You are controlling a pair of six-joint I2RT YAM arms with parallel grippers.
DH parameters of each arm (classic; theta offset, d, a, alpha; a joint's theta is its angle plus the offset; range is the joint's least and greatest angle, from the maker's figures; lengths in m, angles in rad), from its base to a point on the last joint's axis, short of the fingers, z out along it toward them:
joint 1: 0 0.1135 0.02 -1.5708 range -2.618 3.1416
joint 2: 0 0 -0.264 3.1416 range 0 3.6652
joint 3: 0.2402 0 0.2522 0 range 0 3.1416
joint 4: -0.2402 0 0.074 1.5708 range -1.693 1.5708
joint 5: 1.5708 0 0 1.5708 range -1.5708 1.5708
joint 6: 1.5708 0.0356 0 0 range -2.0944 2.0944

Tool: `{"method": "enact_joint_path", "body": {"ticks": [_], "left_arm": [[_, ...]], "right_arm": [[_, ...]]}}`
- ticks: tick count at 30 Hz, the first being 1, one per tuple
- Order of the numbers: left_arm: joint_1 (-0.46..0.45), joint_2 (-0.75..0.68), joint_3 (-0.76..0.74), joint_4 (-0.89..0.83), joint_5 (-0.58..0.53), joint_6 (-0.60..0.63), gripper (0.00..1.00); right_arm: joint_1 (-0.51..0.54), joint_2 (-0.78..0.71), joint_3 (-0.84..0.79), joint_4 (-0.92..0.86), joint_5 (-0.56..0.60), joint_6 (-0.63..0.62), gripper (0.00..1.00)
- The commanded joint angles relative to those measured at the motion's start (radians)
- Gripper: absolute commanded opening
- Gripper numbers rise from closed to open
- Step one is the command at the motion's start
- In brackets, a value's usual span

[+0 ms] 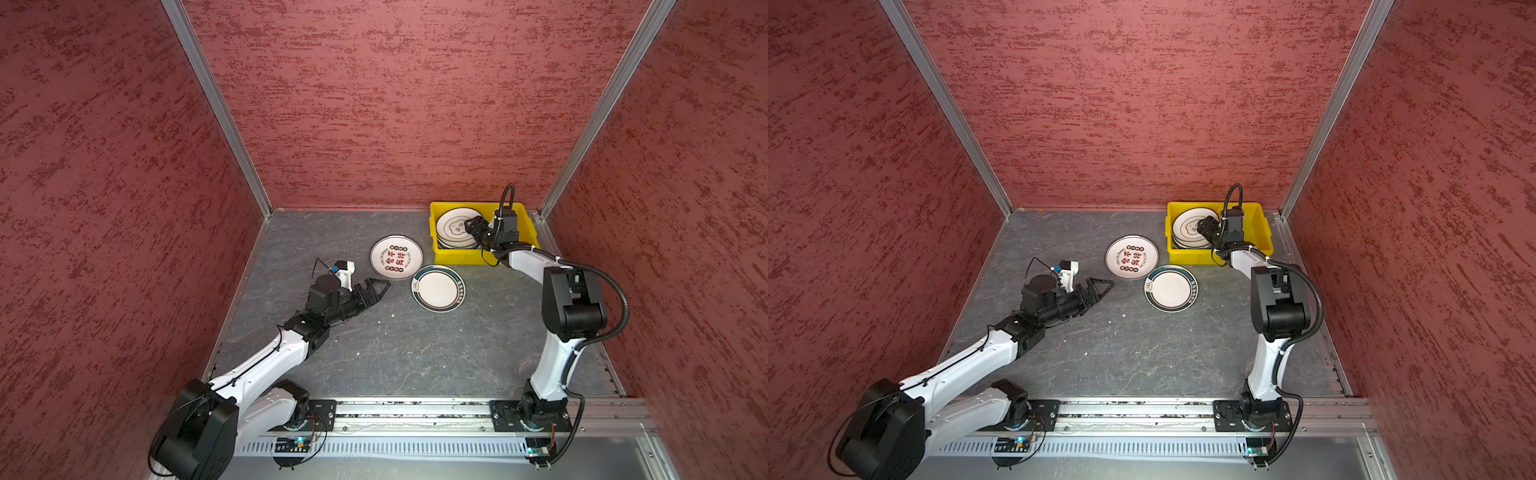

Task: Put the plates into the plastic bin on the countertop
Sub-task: 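Lower the plate onto the stack, open and withdraw the right gripper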

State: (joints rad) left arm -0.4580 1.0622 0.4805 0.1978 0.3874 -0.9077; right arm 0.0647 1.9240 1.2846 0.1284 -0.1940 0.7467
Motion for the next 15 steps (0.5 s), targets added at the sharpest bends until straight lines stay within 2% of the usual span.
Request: {"method": "enact_joint_path", "body": {"ticks": [1, 5, 8, 15], "left_arm": [[-0.008, 0.011, 0.006, 0.009, -0.012, 0.015, 0.99], [-0.011, 0.041, 0.016, 0.006, -0.013, 0.015, 0.99], [-0.017, 0.074, 0.019, 0.026, -0.012, 0.013, 0.99], [-0.031, 0.160, 0.041, 0.069, -0.011, 0.012, 0.99]], "right_arm": [[0.001, -0.083, -0.034, -0.010, 0.054, -0.040, 0.80], [0.004, -0.179, -0.091, 0.002, 0.084, -0.056, 0.85], [0.003, -0.269, -0.158, 0.040, 0.080, -0.055, 0.98], [0.003, -0.461, -0.291, 0.053, 0.028, -0.035, 0.99]]}}
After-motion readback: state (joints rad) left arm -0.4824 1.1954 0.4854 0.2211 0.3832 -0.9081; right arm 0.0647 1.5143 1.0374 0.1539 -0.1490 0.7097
